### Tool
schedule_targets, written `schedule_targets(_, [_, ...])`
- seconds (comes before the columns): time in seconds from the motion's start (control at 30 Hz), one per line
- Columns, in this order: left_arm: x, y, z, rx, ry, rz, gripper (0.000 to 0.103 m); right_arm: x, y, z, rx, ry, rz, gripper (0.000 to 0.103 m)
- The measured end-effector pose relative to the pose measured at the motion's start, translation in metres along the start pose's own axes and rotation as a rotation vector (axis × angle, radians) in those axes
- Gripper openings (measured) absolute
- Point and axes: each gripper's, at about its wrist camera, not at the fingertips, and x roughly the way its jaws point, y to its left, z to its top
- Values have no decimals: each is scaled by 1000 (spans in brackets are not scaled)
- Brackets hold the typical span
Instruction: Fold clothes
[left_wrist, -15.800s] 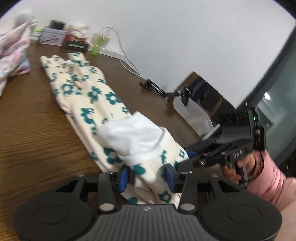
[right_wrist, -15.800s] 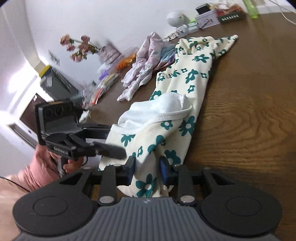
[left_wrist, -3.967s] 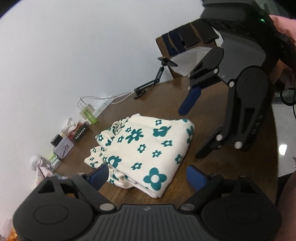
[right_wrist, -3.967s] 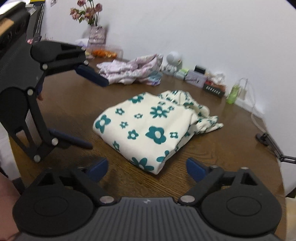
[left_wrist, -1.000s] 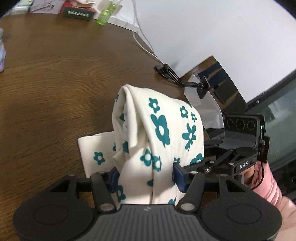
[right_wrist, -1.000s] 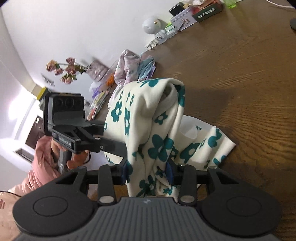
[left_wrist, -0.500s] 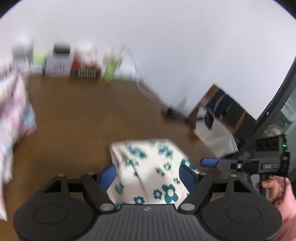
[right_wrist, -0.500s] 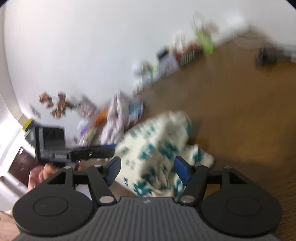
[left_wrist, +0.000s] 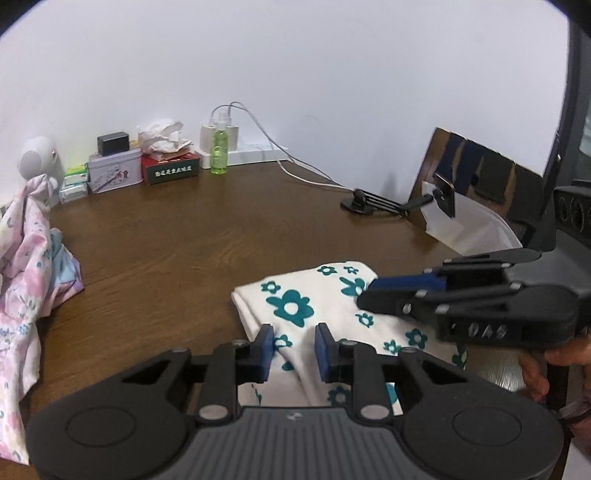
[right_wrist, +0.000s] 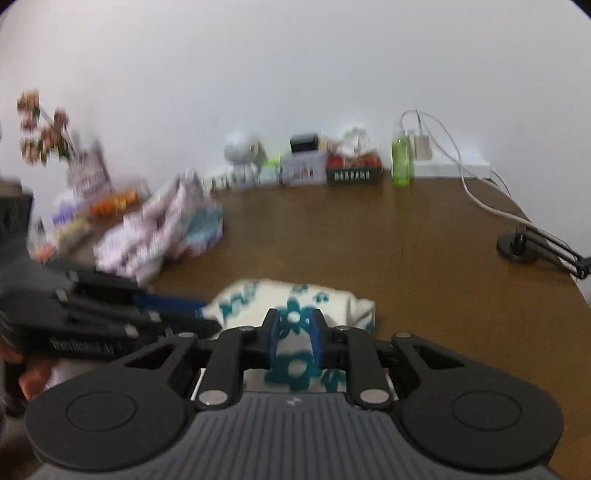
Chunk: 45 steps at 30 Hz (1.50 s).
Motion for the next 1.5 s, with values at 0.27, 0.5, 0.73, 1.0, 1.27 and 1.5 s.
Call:
schedule_targets(0.27, [1, -24, -18, 69, -50, 70, 21, 3, 19, -24, -75, -15, -89, 17])
schedule_targets(0.5, [-49, -27, -14, 88, -198, 84, 29, -44, 17, -15, -39, -105, -19, 25])
schedule_targets(0.73, [-33, -48, -35, 160, -116, 113, 24, -51, 31, -33, -72, -62, -34, 29])
schedule_targets(1.0, [-24, -45, -46, 125, -111, 128, 23, -38, 27, -49, -8, -25, -40, 31])
schedule_targets(1.27, [-24, -46, -49, 119, -125, 135, 22, -38, 30, -52, -9, -36, -54, 31])
schedule_targets(1.5, [-62, -32, -37, 7, -179, 115, 84, -65, 23, -31, 50, -49, 26, 57])
